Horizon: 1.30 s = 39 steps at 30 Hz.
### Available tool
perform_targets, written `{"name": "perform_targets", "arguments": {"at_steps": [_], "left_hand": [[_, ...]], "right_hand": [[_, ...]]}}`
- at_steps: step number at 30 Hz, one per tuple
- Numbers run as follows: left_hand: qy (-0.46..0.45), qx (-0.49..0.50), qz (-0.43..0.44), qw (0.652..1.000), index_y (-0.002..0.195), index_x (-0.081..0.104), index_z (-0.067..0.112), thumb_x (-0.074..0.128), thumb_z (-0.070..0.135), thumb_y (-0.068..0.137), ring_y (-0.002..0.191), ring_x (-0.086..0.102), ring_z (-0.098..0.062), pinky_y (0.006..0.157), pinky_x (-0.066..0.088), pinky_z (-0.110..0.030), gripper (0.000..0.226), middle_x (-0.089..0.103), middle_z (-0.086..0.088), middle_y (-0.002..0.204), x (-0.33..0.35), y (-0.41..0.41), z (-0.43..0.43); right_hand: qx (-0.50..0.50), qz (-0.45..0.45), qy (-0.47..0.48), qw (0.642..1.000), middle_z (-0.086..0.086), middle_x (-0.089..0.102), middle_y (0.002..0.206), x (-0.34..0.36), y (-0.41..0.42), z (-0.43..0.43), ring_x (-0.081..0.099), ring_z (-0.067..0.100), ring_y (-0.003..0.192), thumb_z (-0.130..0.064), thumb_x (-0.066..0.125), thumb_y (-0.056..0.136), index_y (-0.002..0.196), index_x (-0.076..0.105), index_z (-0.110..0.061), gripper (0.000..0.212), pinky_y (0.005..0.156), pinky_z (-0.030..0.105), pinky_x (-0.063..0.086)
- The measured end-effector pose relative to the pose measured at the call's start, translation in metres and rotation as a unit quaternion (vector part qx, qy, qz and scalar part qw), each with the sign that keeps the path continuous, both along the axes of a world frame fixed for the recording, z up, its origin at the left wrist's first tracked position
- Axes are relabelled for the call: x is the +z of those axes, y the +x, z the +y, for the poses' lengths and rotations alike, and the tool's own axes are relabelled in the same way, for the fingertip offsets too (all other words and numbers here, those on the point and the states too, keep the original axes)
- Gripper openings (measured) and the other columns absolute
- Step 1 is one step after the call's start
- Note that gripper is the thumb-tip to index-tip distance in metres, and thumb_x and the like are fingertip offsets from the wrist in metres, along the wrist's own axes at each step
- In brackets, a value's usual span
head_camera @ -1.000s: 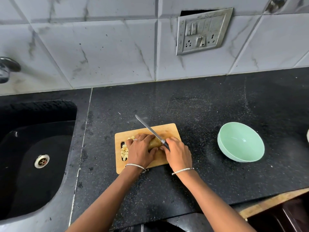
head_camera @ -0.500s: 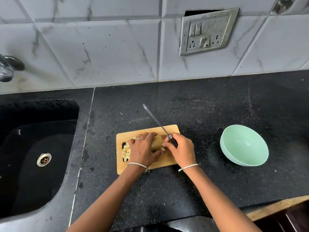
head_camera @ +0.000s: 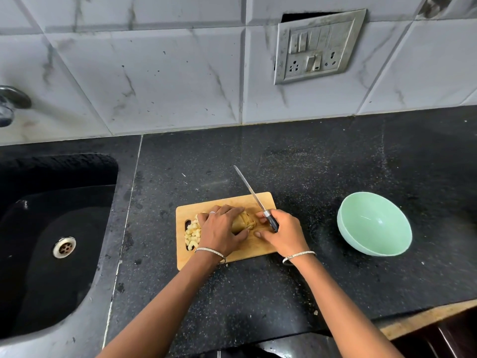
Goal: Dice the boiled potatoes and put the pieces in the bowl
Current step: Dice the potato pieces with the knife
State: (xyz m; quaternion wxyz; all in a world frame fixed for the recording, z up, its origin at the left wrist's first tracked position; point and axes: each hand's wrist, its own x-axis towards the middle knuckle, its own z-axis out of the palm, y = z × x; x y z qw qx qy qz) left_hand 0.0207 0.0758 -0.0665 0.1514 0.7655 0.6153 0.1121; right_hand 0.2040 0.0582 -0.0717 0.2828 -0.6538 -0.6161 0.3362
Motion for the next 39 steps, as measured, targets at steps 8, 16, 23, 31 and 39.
{"name": "perform_targets", "arguments": {"at_steps": [8, 16, 23, 31, 39], "left_hand": [[-0.001, -0.026, -0.018, 0.999, 0.135, 0.052, 0.027, 0.069, 0.042, 0.079, 0.114, 0.051, -0.021, 0.091, 0.036, -0.034, 0.060, 0.061, 0.003, 0.125, -0.002, -0.004, 0.006], [-0.003, -0.064, -0.035, 0.997, 0.129, 0.059, 0.023, 0.075, 0.034, 0.077, 0.110, 0.056, -0.022, 0.091, 0.042, -0.031, 0.056, 0.066, 0.000, 0.118, 0.001, -0.003, 0.012], [-0.004, -0.100, -0.020, 0.995, 0.130, 0.057, 0.028, 0.073, 0.035, 0.080, 0.113, 0.055, -0.021, 0.089, 0.042, -0.031, 0.053, 0.065, 0.002, 0.122, 0.007, 0.015, 0.017], [-0.010, -0.112, -0.038, 0.993, 0.131, 0.055, 0.023, 0.072, 0.035, 0.082, 0.117, 0.051, -0.021, 0.092, 0.041, -0.032, 0.054, 0.062, -0.001, 0.125, 0.005, 0.027, 0.018], [0.001, -0.107, -0.056, 0.993, 0.130, 0.056, 0.020, 0.076, 0.033, 0.077, 0.117, 0.051, -0.023, 0.094, 0.039, -0.030, 0.058, 0.062, -0.002, 0.126, 0.003, 0.026, 0.013]], "right_hand": [[0.036, -0.071, -0.007, 0.997, -0.015, 0.072, 0.084, 0.003, -0.011, 0.014, 0.067, 0.010, 0.084, -0.025, 0.085, 0.071, 0.101, 0.073, -0.024, 0.032, 0.081, 0.035, 0.054], [0.048, -0.092, 0.010, 0.995, -0.012, 0.070, 0.080, -0.001, -0.003, 0.019, 0.065, 0.011, 0.079, -0.026, 0.082, 0.074, 0.100, 0.070, -0.025, 0.029, 0.078, 0.034, 0.053], [0.059, -0.173, 0.038, 0.982, -0.005, 0.070, 0.078, -0.002, 0.017, 0.023, 0.065, 0.024, 0.076, -0.040, 0.080, 0.072, 0.086, 0.061, -0.022, 0.029, 0.068, 0.039, 0.051], [0.072, -0.189, 0.056, 0.978, -0.001, 0.068, 0.074, -0.001, 0.034, 0.026, 0.064, 0.026, 0.072, -0.036, 0.078, 0.075, 0.085, 0.062, -0.020, 0.025, 0.063, 0.041, 0.050], [0.073, -0.201, 0.132, 0.968, 0.006, 0.066, 0.068, -0.003, 0.033, 0.020, 0.061, 0.031, 0.064, -0.039, 0.082, 0.073, 0.087, 0.064, -0.014, 0.034, 0.053, 0.034, 0.036]]}}
